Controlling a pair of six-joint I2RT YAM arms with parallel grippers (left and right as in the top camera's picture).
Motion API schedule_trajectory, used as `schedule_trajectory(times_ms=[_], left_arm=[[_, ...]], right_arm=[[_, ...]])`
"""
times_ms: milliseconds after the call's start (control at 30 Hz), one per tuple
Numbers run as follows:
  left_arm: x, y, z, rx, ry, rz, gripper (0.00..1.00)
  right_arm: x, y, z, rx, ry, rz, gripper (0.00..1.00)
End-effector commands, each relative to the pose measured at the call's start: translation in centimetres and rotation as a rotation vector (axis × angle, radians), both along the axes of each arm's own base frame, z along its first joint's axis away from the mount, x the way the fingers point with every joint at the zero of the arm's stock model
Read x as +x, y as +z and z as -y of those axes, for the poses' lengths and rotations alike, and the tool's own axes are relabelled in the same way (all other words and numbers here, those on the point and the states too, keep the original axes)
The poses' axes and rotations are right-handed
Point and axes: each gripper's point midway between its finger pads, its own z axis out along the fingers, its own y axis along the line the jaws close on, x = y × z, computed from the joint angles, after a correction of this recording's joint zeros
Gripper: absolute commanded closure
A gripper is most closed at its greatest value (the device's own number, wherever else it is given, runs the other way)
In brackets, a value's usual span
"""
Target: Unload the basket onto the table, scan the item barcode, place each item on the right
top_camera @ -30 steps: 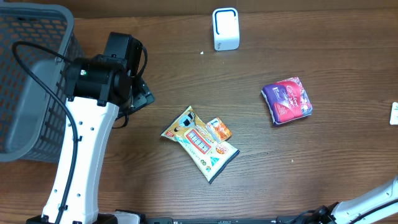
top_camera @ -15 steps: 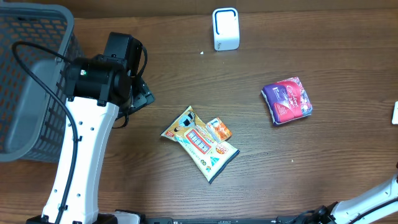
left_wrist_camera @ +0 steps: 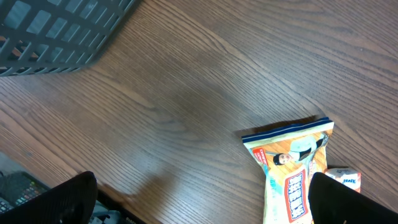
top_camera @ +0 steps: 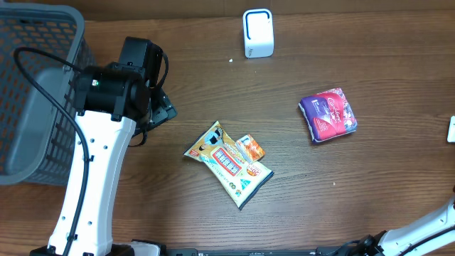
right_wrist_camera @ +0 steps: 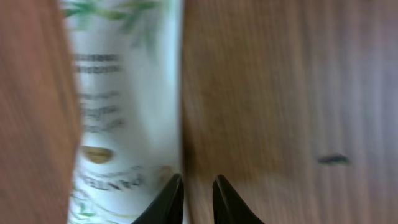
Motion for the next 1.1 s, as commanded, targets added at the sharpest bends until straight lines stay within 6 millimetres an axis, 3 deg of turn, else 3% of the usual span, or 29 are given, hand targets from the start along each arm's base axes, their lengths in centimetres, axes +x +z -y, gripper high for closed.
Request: schedule_trajectory(times_ms=[0,200,300,400,667,900,1067], left_arm=[[0.3,0.6,-0.4,0.011,0.017,0.025,0.00],[0.3,0.6,-0.4,0.011,0.017,0.025,0.00],[0.3,0.6,-0.4,0.011,0.017,0.025,0.00],[0.3,0.6,-0.4,0.011,0.017,0.025,0.00],[0.3,0.6,-0.4,0.011,0.017,0.025,0.00],[0.3,0.6,-0.4,0.011,0.017,0.025,0.00],[0.3,0.6,-0.4,0.011,0.017,0.025,0.00]], right_arm=[[2.2,0.4,-0.2,0.005,0.023,0.113,0.79],[7.3,2.9,1.1,-0.070,0.151,0.345,0.68],[11.5,6.3,0.7,-0.151,0.424,0.539,0.63],[13.7,9.8,-0.4,-0.178,0.602,0.687,0.59],[13.3,16.4,-2.6,-0.205,0.705,0.751,0.45],[12.0,20.7,-7.4,-0.231,0.839,0.714,0.28],[11.2,20.9,-11.0,-0.147,0.859,0.669,0.00]])
